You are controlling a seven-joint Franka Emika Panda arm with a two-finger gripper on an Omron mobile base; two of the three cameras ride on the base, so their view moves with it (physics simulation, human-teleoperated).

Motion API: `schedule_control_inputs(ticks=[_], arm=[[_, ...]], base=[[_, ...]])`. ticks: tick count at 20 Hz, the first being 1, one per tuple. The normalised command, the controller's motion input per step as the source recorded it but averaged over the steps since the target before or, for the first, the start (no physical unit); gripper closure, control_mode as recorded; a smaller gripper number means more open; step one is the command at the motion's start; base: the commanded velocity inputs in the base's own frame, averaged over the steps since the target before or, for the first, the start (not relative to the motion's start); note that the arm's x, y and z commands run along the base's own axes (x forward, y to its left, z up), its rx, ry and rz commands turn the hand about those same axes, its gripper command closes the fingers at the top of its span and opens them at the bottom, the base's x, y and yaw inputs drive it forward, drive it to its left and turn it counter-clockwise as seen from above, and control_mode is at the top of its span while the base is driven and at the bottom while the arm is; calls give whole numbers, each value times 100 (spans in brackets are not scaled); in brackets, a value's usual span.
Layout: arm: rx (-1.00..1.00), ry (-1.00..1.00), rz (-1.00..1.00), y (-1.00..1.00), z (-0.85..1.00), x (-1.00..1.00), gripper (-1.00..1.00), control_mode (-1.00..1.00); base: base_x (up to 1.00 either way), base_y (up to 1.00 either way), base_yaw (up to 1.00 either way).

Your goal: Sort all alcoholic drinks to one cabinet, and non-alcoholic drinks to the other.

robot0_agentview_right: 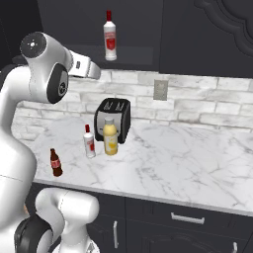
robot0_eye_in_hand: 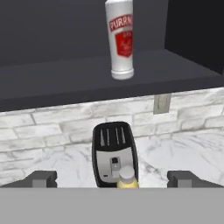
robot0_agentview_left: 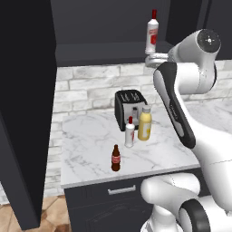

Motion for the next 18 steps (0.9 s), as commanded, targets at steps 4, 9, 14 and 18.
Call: schedule_control_inputs(ticks=[4, 9, 14, 18], arm=[[0, 7, 3, 17, -38, -18, -100, -100], [0, 6, 4, 16, -40, -24, -100, -100], [0, 4, 3, 10, -32, -21, -100, -100], [0, 3, 3, 1, -26, -15, -100, -100]], base=[[0, 0, 0], [0, 0, 0], [0, 0, 0], [0, 0, 0]])
